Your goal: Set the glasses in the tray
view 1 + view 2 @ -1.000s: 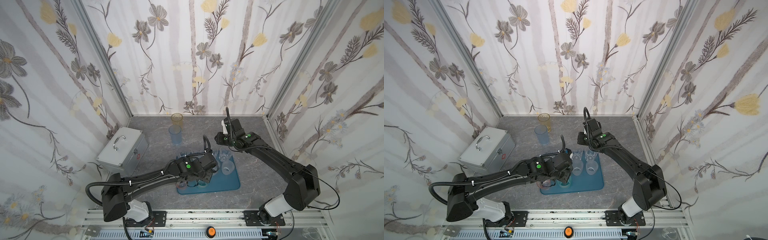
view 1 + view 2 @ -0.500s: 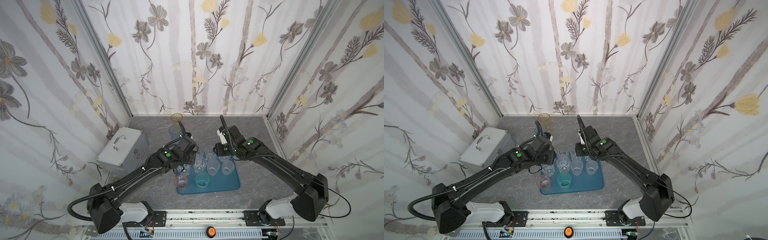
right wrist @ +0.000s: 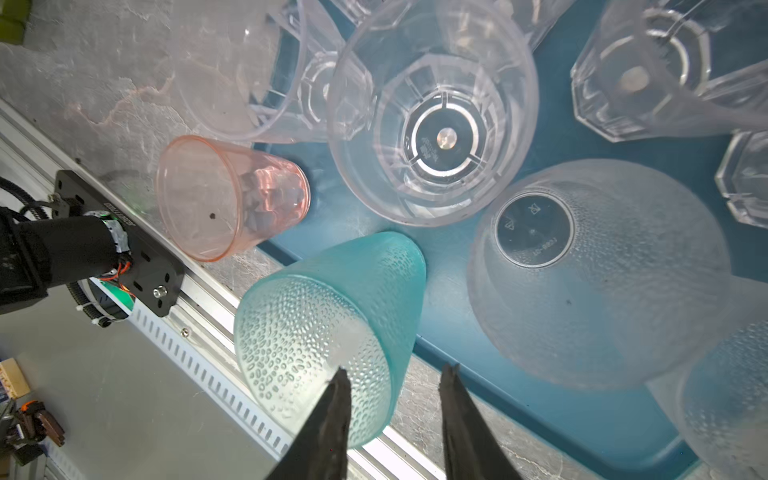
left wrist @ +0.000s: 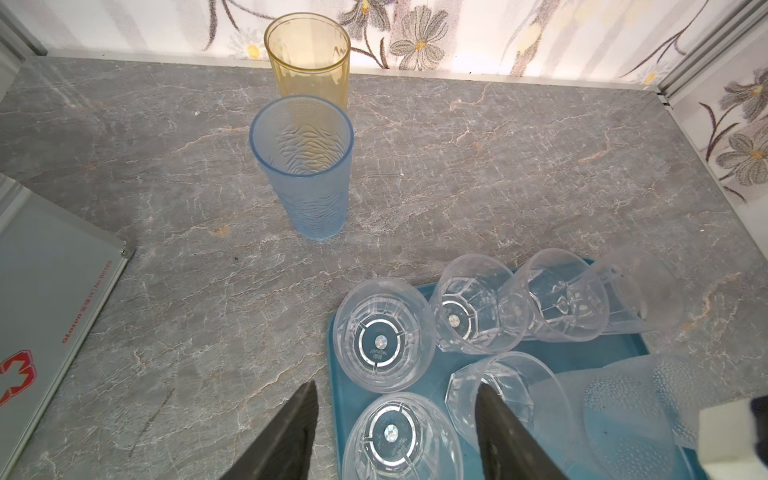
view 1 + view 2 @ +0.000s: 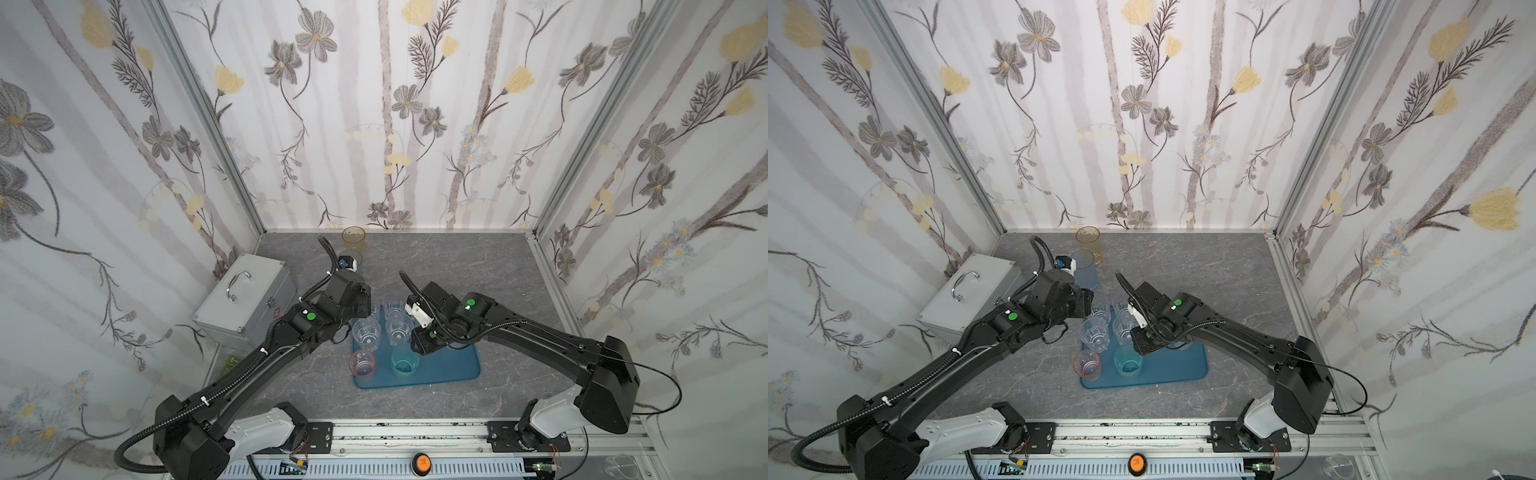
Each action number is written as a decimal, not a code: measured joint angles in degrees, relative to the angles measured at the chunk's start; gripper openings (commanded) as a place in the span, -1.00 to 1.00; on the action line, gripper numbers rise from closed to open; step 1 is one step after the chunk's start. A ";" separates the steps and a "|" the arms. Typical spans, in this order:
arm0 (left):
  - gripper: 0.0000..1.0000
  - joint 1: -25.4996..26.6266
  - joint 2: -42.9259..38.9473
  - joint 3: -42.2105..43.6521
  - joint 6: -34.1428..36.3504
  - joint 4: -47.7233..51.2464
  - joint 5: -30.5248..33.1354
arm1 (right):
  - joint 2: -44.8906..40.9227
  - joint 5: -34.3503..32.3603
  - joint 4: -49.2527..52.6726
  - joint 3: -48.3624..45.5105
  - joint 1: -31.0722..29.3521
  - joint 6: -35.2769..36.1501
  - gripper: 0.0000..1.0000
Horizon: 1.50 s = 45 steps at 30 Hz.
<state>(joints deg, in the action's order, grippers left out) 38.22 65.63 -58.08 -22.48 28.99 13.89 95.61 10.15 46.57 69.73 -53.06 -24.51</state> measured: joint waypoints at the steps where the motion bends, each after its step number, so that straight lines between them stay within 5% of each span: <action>1: 0.26 -0.13 -0.13 0.15 0.00 -0.07 0.00 | 0.61 0.00 -0.04 -0.09 -0.39 0.13 -0.27; 9: 0.26 -0.83 -0.04 0.55 1.09 -1.27 -0.63 | 3.34 0.50 -0.92 -0.17 -1.92 0.09 -0.52; 17: 0.27 -1.01 -0.02 0.57 1.11 -1.75 -0.90 | 6.16 1.38 -2.29 1.68 -3.69 -1.25 -0.56; 26: 0.26 -1.38 0.07 0.57 1.29 -1.77 -1.01 | 6.19 -4.63 -1.62 3.87 -4.44 -2.36 -0.72; 37: 0.27 -2.64 -0.11 0.33 1.57 -1.81 -0.37 | 6.45 -6.73 -0.46 5.95 -4.79 -2.38 -0.45; 45: 0.23 -11.06 2.05 -1.81 0.83 -2.03 -4.83 | 3.04 -5.86 1.99 9.05 -3.10 -1.07 -0.27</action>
<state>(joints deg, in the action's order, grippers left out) 27.16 67.68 -59.90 -21.65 26.96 9.06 98.65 4.29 48.56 78.78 -56.16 -25.58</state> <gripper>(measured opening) 0.617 0.359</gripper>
